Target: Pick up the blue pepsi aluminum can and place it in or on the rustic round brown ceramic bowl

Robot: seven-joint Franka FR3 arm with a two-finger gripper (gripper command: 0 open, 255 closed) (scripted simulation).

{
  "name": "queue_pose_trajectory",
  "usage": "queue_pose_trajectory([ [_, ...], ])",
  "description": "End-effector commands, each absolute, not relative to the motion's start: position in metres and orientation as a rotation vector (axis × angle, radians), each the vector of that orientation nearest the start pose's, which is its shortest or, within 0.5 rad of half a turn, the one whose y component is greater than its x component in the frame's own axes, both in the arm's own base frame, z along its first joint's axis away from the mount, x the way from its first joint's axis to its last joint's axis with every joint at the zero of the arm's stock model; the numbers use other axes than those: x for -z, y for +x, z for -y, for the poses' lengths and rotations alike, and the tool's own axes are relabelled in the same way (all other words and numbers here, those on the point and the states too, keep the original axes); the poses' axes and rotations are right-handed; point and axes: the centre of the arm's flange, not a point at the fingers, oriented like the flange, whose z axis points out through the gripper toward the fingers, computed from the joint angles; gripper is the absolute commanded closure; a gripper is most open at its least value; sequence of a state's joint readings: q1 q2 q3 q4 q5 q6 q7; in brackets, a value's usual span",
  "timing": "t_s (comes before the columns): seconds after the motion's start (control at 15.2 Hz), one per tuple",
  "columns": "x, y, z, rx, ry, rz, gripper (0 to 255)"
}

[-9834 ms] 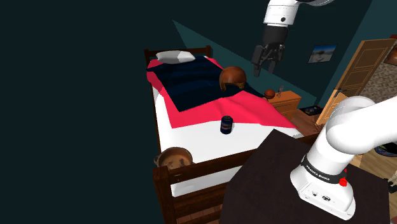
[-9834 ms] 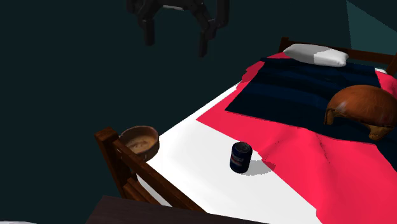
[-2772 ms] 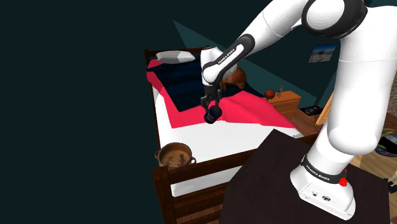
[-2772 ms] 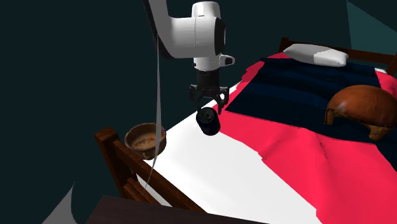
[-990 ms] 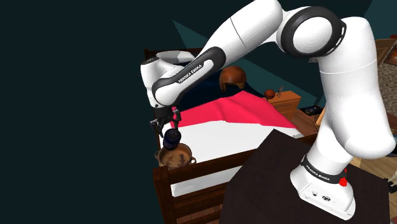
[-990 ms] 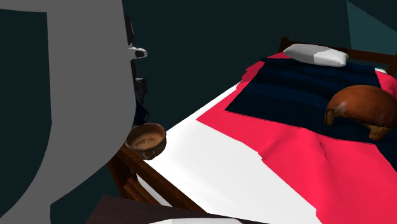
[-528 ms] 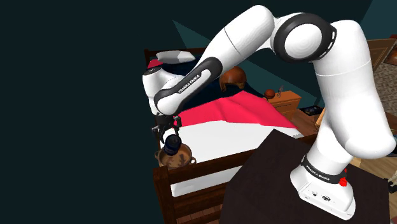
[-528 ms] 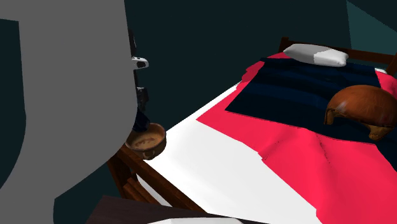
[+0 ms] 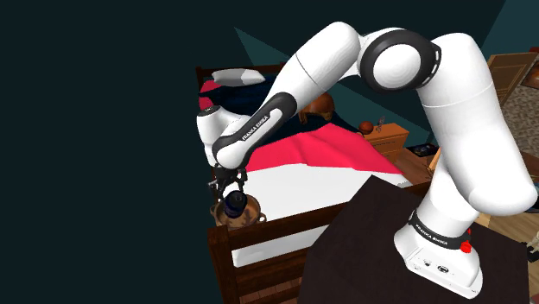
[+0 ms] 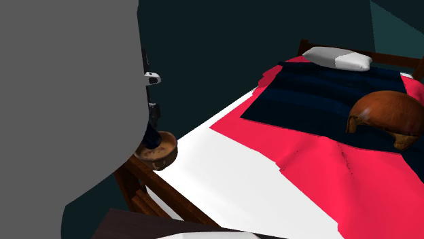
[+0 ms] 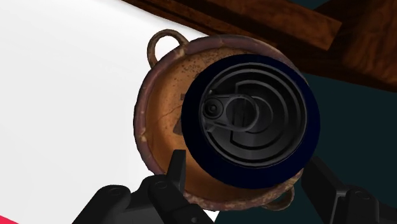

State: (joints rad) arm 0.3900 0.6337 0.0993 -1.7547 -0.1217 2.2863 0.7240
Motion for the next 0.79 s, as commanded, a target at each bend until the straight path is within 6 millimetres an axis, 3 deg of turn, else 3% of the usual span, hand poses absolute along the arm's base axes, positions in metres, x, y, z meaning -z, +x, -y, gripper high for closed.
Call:
queue_pose_trajectory([
  [0.0,-0.1953,0.5815,-0.3009,-0.101,-3.207,-0.268,255],
  [0.46,-0.1953,0.5816,-0.3010,-0.101,-3.207,-0.268,255],
  [0.53,-0.1953,0.5815,-0.3010,-0.101,-3.207,-0.268,0],
  [0.73,-0.1955,0.5816,-0.3010,-0.101,-3.207,-0.268,0],
])
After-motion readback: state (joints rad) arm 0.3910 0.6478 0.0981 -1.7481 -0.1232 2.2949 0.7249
